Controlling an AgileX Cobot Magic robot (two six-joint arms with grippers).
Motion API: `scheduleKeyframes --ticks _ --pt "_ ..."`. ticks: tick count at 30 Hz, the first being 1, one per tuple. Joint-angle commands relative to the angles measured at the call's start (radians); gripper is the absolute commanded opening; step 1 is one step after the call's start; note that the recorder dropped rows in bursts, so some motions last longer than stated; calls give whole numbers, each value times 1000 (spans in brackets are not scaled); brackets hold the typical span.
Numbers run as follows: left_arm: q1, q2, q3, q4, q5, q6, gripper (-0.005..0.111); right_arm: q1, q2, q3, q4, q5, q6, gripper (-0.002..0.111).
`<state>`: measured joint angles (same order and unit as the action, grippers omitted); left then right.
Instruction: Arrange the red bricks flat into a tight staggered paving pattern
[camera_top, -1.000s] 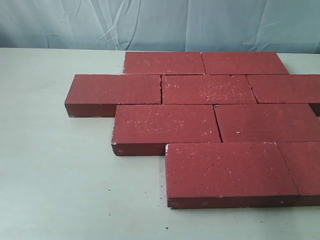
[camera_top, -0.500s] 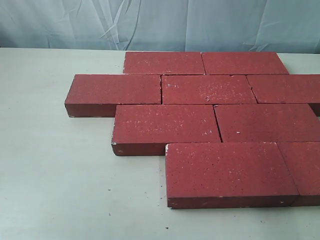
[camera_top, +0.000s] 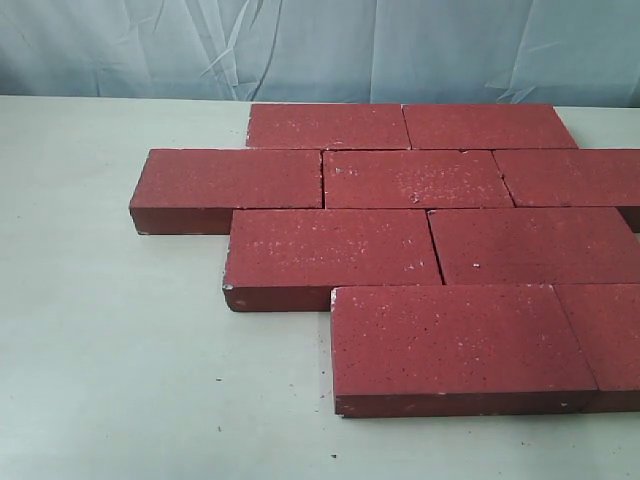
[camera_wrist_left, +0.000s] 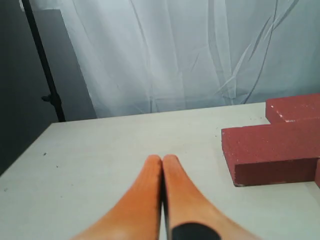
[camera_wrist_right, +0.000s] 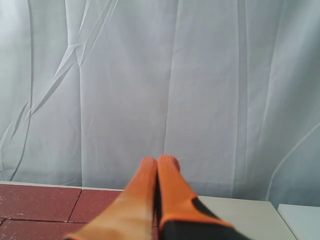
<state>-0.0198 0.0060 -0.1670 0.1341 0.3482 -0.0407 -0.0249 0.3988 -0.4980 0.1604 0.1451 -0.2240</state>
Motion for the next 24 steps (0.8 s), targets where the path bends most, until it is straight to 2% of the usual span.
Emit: scheduleKeyframes --ticks 1,6,10,24 --pt "5 -6 68 -40 -36 -3 0 -2 -5 4 2 3 0 -1" --pt "5 -6 131 -78 -100 -1 0 -2 -5 4 2 3 0 -1" --pt "11 -6 163 -80 -102 -1 0 -2 -5 4 2 3 0 -1" --pt "11 -6 167 -92 -117 -1 0 -2 -5 4 2 1 0 -1"
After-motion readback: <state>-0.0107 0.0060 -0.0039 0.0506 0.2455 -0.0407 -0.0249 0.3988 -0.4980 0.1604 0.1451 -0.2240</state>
